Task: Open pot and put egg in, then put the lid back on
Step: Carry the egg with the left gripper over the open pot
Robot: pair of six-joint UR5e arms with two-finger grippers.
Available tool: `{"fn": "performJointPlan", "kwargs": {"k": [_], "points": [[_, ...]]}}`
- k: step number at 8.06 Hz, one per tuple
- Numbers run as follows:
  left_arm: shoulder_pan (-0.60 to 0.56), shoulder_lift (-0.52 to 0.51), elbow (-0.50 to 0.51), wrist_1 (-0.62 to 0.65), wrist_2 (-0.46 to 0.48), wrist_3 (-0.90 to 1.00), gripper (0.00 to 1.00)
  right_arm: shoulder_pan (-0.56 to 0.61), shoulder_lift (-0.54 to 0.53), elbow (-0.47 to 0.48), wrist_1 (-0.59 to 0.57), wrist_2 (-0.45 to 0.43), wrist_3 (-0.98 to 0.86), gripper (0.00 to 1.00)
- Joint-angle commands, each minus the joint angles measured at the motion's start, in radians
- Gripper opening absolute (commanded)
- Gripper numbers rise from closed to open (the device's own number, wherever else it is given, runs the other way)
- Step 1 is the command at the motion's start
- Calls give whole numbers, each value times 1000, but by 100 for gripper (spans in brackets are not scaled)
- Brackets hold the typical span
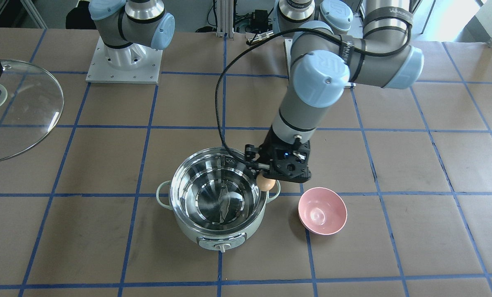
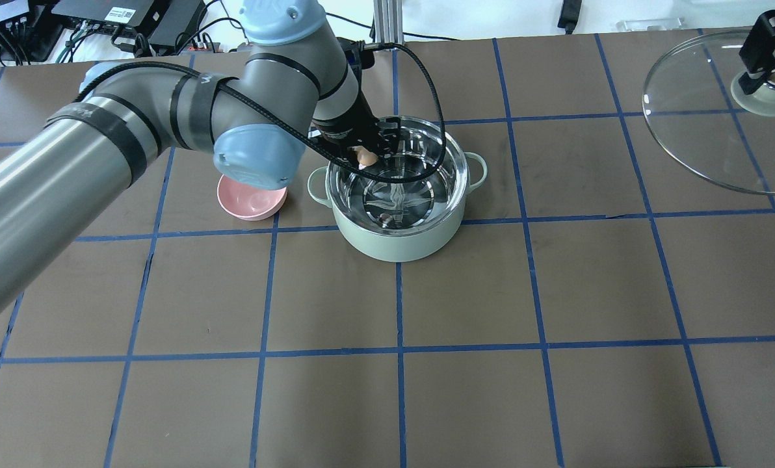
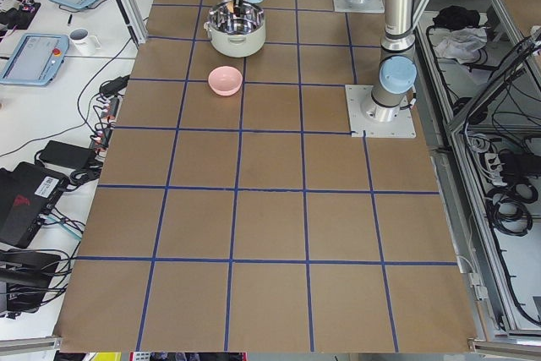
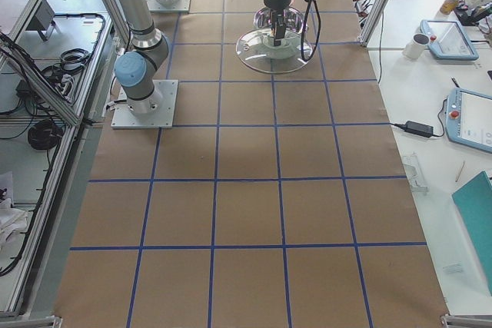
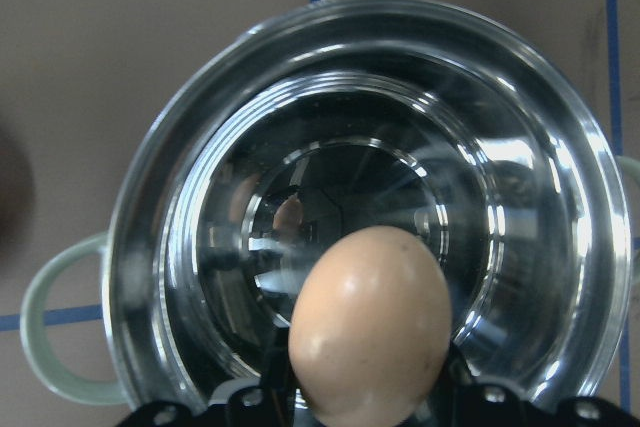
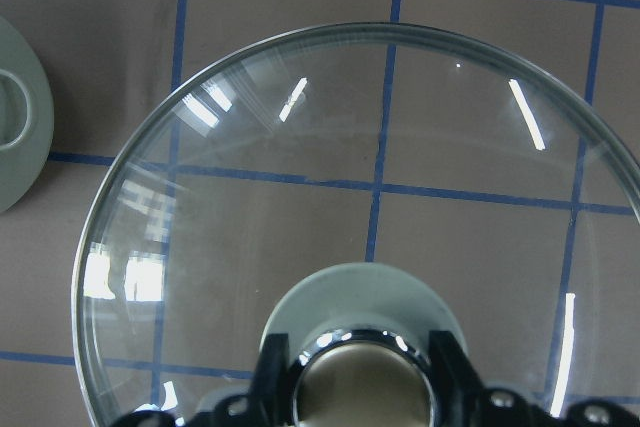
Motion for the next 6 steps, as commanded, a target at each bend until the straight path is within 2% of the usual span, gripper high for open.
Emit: {"fn": "performJointPlan", "kwargs": {"k": [1,4,6], "points": [[-54,-105,19,43,-3,-55,32,-7,-11,0,6,1,-5,0],[-53,-193,24,86,24,-52,31,-46,-24,2,41,10,-4,0],[-53,-204,22,89,49,-52,29,-59,-23,3,37,50,-5,0]]}}
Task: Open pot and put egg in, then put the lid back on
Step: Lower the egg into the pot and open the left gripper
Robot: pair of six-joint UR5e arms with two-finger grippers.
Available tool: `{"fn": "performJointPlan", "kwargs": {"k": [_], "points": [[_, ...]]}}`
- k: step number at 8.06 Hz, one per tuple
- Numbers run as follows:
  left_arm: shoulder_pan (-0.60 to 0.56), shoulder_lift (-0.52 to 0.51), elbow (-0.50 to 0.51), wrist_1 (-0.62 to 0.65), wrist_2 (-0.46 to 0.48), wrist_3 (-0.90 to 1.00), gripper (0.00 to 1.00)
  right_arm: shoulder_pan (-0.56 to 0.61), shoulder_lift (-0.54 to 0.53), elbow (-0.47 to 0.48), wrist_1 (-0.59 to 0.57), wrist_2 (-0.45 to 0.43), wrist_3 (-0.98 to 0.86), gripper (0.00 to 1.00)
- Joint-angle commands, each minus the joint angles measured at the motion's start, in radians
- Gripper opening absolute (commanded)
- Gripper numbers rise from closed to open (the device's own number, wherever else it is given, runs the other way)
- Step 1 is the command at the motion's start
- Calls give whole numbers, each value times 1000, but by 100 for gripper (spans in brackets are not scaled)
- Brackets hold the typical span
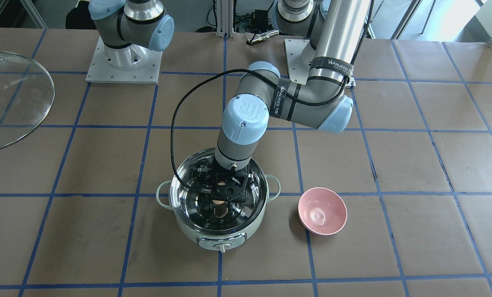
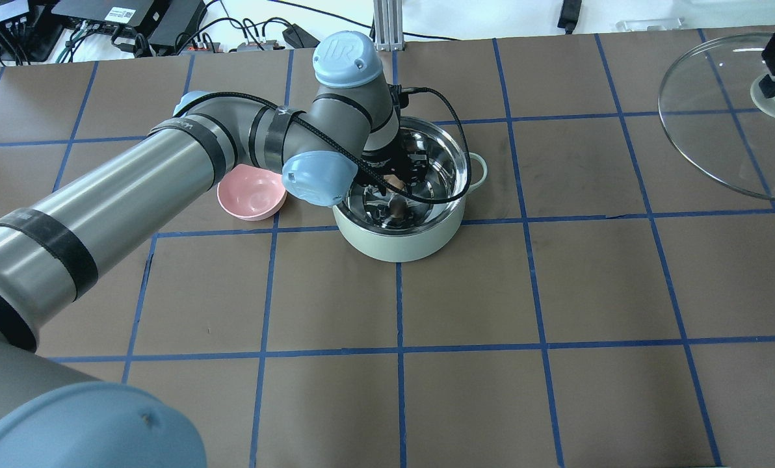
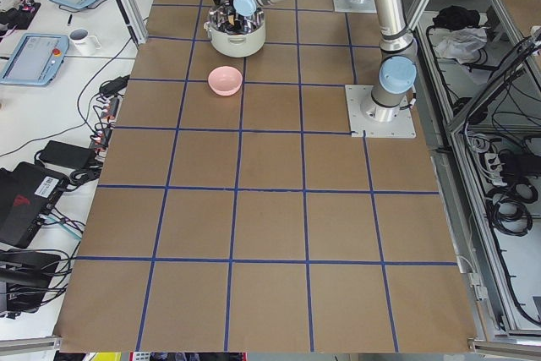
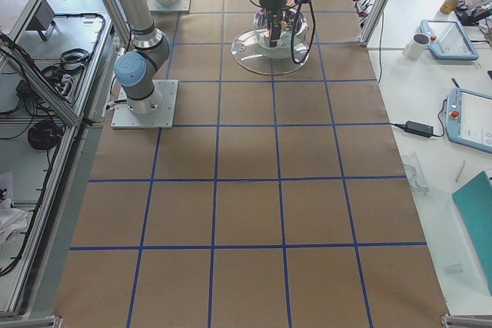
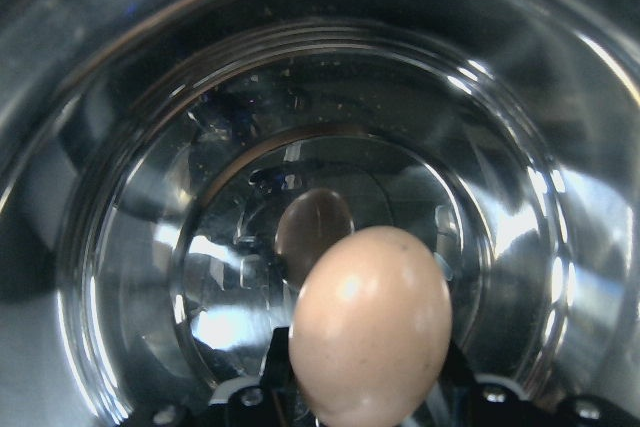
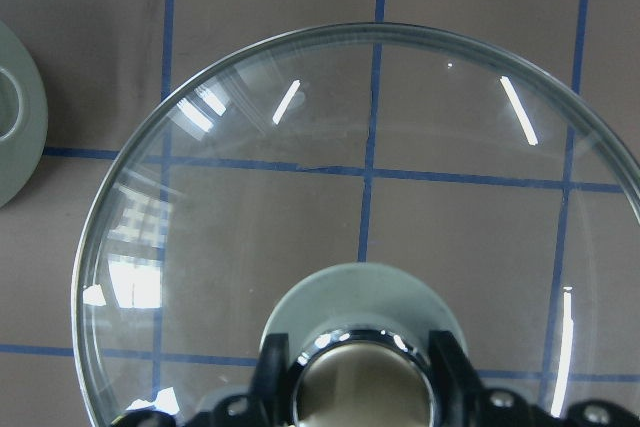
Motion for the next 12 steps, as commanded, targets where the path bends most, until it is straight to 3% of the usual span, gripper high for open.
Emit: {"fn": "performJointPlan", "kwargs": {"k": [1,2,4,7,9,12], "points": [[0,-19,-4,9,20,-1,33,-12,1,8,3,31,0,0],[0,-16,-3,9,20,-7,78,-12,1,8,-2,33,1,0],[-2,-10,-4,9,18,-21,92,-12,1,9,-2,33,3,0],[-5,2,-3,11,17,-50,100,-12,-1,11,0,33,1,0],[-13,75,-1,-21,15,-79,100,-12,4,13,0,36,3,0],[-3,259,25,-270,17,-81,100,-8,7,14,1,36,27,0]]}}
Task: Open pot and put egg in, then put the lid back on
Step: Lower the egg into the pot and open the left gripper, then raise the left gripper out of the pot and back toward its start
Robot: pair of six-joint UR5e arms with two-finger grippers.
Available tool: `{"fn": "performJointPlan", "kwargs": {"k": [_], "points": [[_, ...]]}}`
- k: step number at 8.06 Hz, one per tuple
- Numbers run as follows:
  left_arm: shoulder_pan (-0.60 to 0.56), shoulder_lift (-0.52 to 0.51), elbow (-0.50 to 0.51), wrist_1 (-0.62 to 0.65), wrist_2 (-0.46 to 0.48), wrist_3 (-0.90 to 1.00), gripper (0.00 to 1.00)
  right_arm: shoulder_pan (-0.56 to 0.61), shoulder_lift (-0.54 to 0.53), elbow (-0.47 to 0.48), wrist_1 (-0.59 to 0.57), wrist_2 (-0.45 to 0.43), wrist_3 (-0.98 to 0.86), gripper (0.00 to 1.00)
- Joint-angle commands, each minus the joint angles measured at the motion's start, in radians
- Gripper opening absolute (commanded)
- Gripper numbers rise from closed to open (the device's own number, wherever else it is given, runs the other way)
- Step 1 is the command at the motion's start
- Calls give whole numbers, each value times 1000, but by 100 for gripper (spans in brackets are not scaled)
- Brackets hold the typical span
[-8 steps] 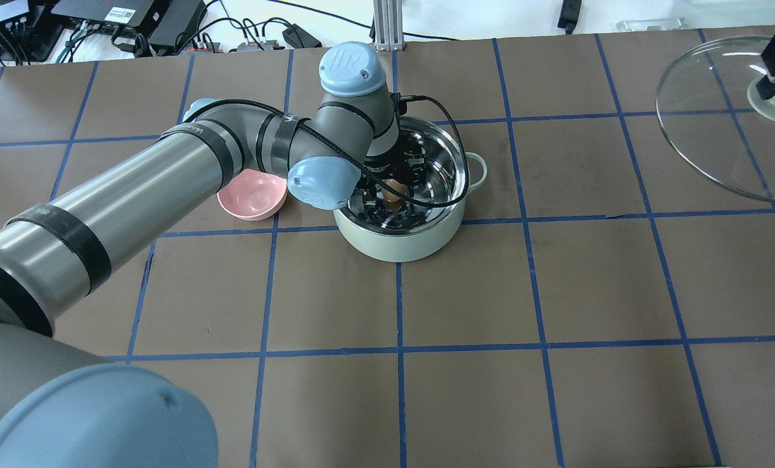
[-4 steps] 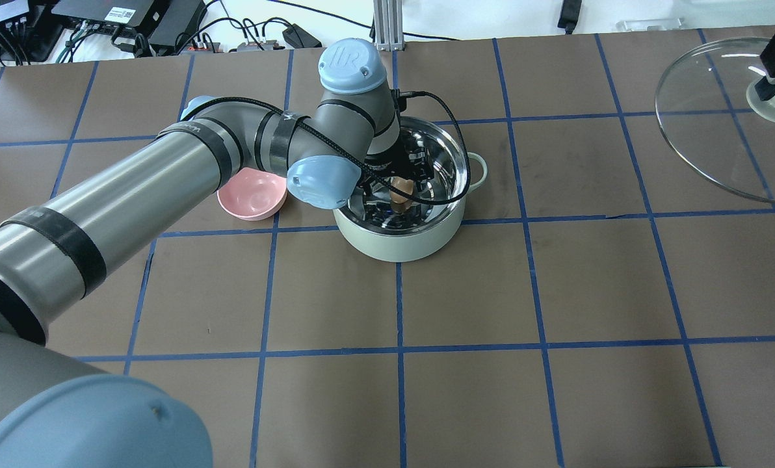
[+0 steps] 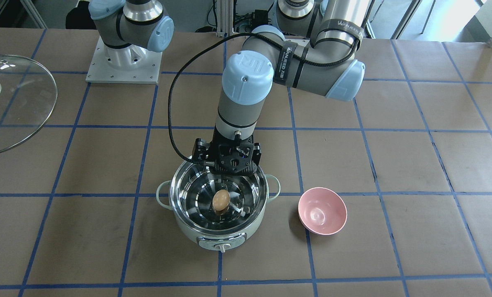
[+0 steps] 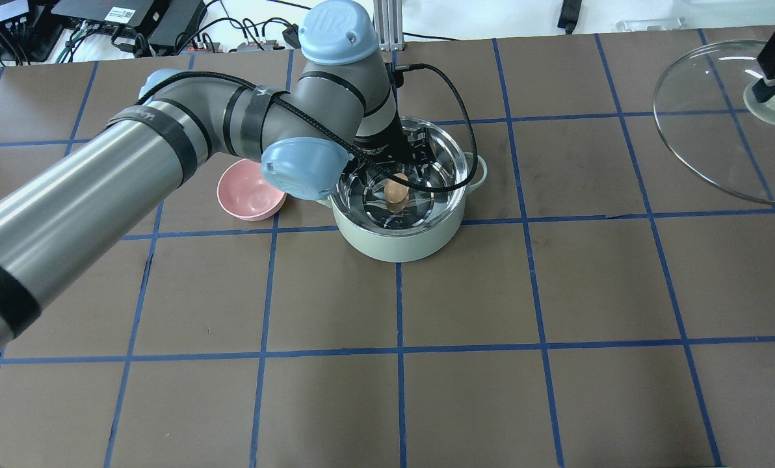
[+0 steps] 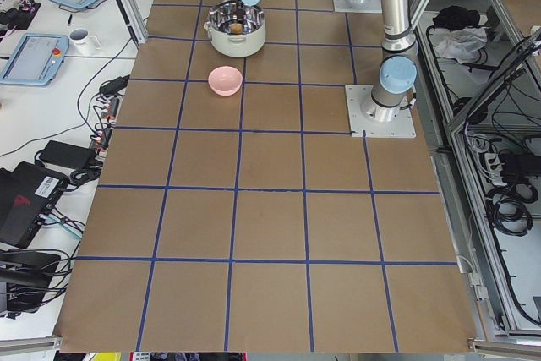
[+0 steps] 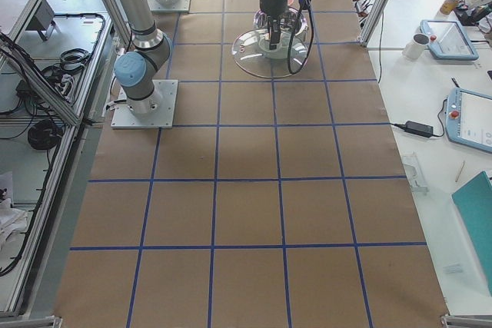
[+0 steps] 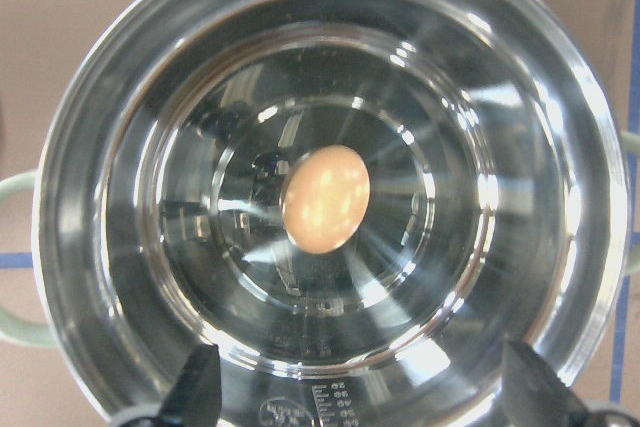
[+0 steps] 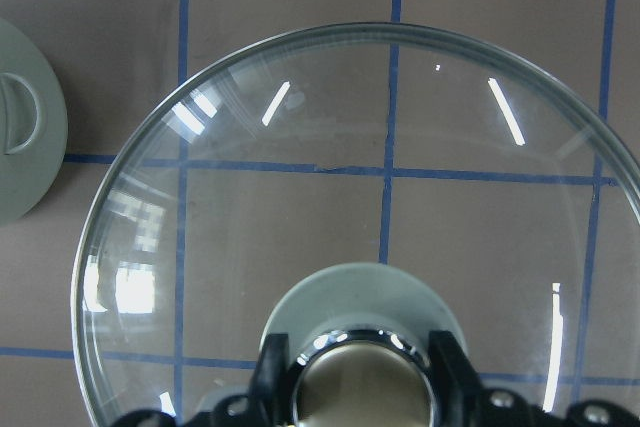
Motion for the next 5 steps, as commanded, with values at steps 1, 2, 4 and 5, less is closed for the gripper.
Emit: {"fn": "performJointPlan", "kwargs": {"k": [1,2,4,5], "points": [[18,172,57,-286,4,-2,100,16,-10,1,3,25,55,0],[61,210,113,-418,4,-1,100,44,-7,1,3,56,120,0],[163,243,177,-560,0,68,100,132,10,1,-36,59,229,0],[226,260,175,-567,4,214,100,178,44,1,-88,57,271,0]]}}
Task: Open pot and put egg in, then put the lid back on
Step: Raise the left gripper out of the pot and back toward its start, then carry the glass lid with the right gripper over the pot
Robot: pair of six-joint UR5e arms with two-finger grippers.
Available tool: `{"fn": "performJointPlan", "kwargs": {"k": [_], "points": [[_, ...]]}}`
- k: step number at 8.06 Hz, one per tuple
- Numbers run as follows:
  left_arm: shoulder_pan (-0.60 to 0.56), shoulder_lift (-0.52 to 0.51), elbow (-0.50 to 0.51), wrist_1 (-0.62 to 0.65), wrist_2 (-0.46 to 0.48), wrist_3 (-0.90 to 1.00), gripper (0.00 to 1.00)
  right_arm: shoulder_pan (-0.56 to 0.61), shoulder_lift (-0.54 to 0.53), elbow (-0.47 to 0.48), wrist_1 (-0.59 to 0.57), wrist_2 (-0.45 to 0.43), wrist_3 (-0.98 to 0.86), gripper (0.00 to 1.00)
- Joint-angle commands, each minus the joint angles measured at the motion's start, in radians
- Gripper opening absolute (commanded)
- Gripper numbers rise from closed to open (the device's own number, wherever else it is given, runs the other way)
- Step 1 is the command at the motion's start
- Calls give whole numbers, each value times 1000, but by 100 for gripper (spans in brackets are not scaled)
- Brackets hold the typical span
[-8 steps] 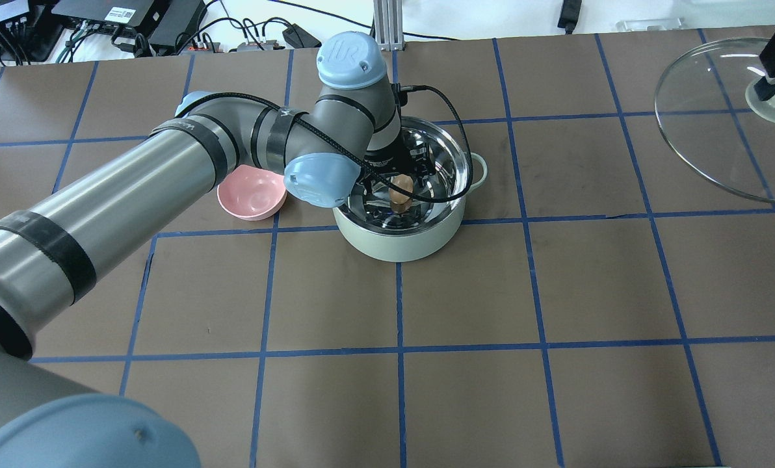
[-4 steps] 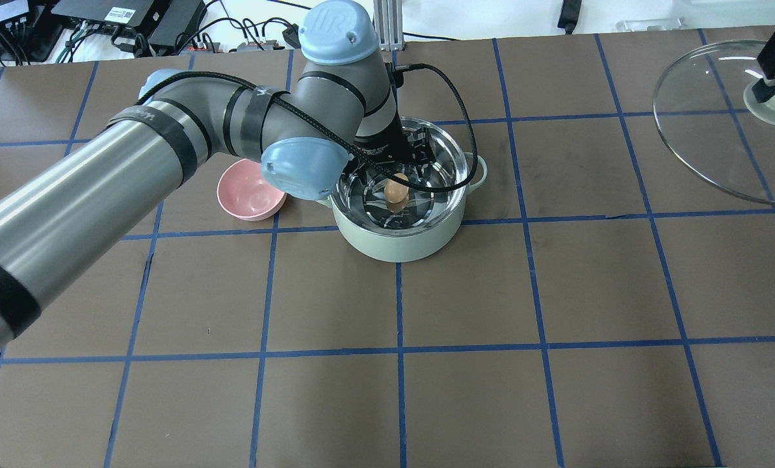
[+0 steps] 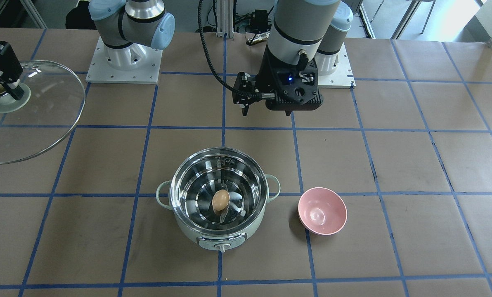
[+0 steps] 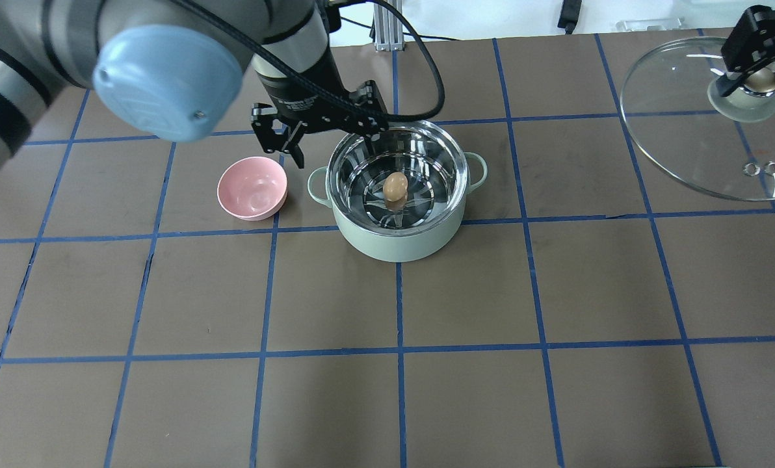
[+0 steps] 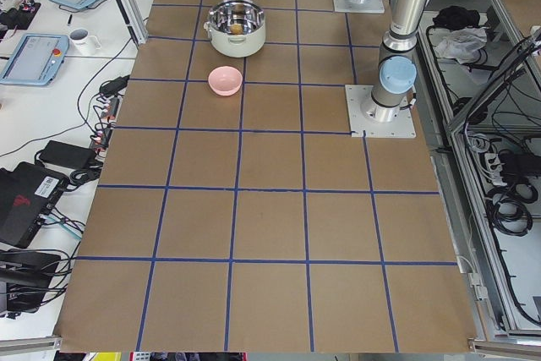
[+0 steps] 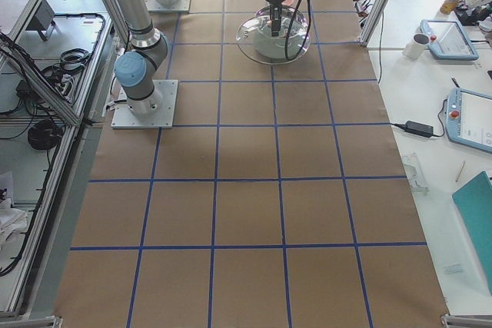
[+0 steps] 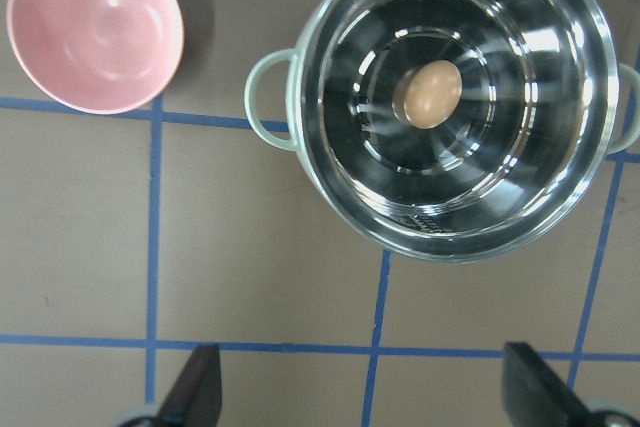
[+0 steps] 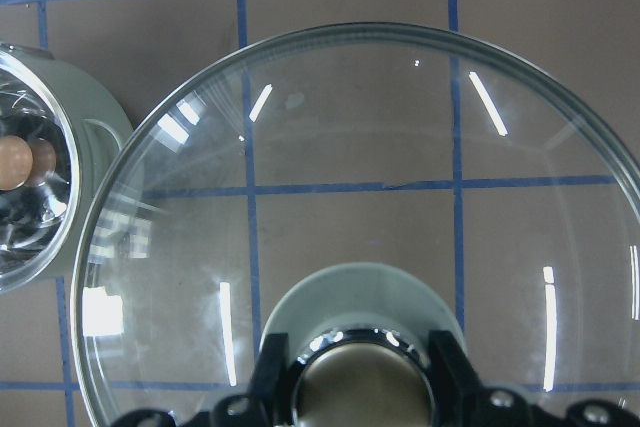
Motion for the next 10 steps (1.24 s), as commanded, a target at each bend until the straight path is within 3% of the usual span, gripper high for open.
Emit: {"fn": "performJointPlan", "kwargs": {"k": [1,3,7,8,10], "points": [[165,43,20,-91,11,228,100,153,62,0,-119,-1,188,0],[250,45,16,-107,44,364,100,303,146,0,-251,-19,376,0],[213,43,17,-92,182,355,100,501,266,24,-392,-36,627,0],[212,45,16,-90,181,355,100,543,306,35,-499,-41,709,0],[210,45,14,-87,192,358,100,595,344,37,-523,-67,778,0]]}}
